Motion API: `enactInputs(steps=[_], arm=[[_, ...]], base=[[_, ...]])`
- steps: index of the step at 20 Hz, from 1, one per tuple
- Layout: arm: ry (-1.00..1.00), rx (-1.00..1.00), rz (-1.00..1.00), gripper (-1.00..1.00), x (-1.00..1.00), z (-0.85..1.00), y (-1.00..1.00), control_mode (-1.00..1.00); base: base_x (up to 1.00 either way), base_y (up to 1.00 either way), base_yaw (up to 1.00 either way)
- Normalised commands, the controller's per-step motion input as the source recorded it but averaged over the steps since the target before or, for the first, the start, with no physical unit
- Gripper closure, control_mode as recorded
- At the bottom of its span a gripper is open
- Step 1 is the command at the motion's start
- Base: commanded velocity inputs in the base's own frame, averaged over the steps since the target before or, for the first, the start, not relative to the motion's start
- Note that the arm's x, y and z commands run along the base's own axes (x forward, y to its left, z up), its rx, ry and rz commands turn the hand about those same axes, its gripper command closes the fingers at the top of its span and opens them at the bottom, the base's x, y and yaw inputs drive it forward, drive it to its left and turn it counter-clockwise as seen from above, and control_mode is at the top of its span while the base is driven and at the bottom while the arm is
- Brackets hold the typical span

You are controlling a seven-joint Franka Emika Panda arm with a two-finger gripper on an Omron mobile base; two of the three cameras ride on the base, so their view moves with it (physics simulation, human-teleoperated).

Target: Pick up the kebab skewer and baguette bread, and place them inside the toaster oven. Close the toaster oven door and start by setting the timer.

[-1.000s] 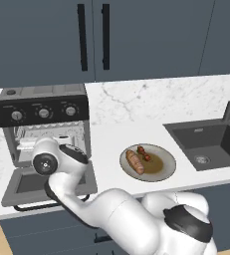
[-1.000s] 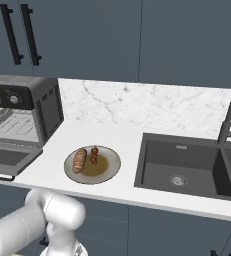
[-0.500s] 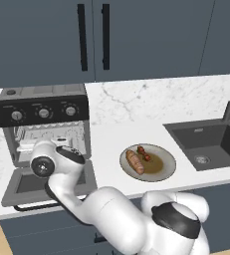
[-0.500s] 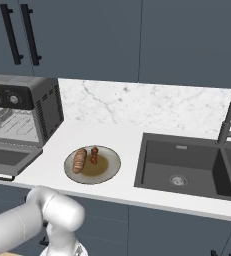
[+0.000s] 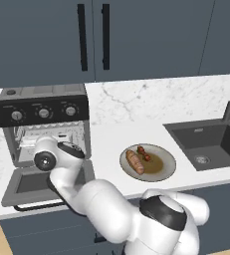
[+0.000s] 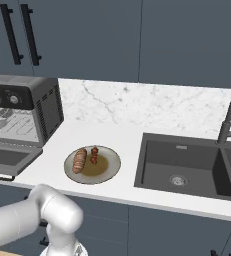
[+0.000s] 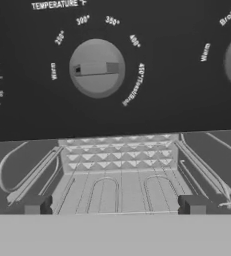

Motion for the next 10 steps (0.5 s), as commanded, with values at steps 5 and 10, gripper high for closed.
enactInputs(steps=[5,10], arm=[[0.0,0.0,0.0,-1.0,0.19,-0.08,0.0,-1.0],[0.0,0.0,0.0,-1.0,0.03,-0.05,0.0,-1.0]], base=[[0.0,0.0,0.0],[0.0,0.0,0.0]])
